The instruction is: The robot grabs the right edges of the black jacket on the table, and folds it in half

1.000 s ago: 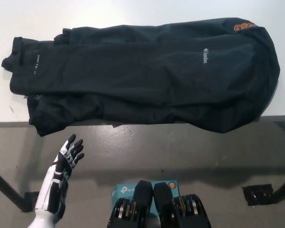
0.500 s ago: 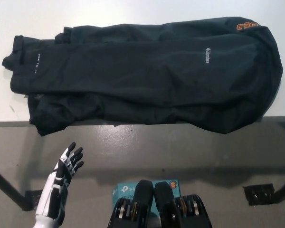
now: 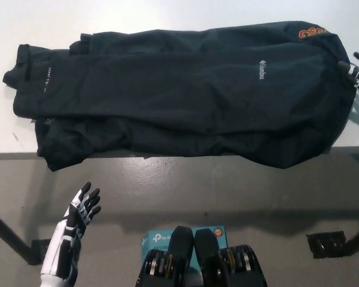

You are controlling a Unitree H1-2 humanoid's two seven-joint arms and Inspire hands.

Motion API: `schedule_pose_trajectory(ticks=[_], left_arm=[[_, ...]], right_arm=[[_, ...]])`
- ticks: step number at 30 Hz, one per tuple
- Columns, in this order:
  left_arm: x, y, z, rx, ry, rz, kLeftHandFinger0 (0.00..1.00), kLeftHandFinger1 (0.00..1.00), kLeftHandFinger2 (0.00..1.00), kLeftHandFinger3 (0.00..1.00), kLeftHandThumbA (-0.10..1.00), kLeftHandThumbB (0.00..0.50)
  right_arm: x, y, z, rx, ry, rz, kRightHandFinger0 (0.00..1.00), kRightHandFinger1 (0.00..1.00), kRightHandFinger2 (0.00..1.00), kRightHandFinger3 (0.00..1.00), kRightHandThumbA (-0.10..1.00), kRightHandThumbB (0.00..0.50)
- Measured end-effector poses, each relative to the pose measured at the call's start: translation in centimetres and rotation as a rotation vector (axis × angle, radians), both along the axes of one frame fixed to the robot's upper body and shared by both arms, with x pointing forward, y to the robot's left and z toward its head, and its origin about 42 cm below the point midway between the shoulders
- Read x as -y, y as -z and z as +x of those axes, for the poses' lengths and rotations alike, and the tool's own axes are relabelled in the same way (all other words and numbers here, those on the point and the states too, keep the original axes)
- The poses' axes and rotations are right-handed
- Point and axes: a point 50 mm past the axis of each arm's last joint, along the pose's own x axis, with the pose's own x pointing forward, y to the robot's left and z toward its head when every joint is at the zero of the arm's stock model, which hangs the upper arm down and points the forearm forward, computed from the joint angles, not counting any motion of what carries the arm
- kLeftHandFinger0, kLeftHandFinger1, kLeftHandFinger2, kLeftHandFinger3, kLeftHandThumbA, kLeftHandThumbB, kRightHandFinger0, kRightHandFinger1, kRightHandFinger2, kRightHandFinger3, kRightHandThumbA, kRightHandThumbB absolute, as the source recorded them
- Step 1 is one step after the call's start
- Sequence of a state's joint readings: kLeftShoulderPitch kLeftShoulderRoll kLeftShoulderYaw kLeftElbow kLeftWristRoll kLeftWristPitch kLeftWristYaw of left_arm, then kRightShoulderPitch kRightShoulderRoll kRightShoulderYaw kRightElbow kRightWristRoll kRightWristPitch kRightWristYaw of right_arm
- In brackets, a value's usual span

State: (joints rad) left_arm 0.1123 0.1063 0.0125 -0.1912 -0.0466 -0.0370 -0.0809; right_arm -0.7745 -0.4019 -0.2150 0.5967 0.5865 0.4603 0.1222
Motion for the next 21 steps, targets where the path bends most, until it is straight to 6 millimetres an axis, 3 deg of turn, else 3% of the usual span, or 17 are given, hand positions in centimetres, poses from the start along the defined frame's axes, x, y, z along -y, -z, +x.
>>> schedule_pose_trajectory(ticks=[5,9,18,21], left_arm=[[-0.2,0.1,-0.2,0.000,-0.003,0.001,1.00,1.00,1.00,1.00,1.00,0.139],[-0.3,0.2,-0.6,-0.007,-0.007,0.002,1.00,1.00,1.00,1.00,1.00,0.164],[-0.4,0.2,-0.6,-0.003,-0.007,0.006,1.00,1.00,1.00,1.00,1.00,0.147],[-0.4,0.2,-0.6,-0.003,-0.007,0.006,1.00,1.00,1.00,1.00,1.00,0.137]], right_arm=[[-0.7,0.6,0.0,-0.006,-0.022,0.012,1.00,1.00,1.00,1.00,1.00,0.440],[-0.4,0.9,0.0,-0.007,-0.012,0.019,1.00,1.00,1.00,1.00,1.00,0.392],[0.2,0.5,-0.1,0.038,0.040,-0.029,1.00,1.00,1.00,1.00,1.00,0.377],[0.4,0.4,-0.1,0.053,0.060,-0.057,1.00,1.00,1.00,1.00,1.00,0.409]])
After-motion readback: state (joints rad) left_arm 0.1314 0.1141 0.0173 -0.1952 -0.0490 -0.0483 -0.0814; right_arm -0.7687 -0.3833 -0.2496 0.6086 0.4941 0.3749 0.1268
